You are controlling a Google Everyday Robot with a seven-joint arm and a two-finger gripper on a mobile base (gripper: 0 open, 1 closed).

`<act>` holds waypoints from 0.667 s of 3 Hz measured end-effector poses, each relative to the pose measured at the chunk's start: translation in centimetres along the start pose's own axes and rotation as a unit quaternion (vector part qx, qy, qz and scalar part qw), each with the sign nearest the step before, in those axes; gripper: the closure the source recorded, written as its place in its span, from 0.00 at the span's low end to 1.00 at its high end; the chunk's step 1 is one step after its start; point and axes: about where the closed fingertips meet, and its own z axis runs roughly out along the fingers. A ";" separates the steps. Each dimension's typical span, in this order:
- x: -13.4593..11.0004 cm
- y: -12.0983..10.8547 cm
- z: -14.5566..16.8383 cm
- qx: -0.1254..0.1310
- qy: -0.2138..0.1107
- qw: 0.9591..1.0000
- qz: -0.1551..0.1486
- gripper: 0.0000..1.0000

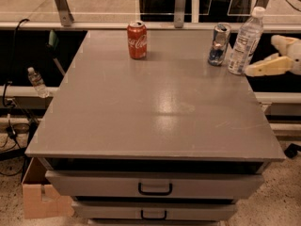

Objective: Move blue plastic bottle near redbull can

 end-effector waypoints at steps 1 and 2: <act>-4.5 5.4 -4.7 0.016 0.004 0.998 -0.053 0.00; -8.2 11.1 -9.0 0.042 0.033 0.995 -0.090 0.00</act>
Offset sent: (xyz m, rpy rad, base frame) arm -0.2403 0.0752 0.2068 -0.3835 -0.1828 -0.0967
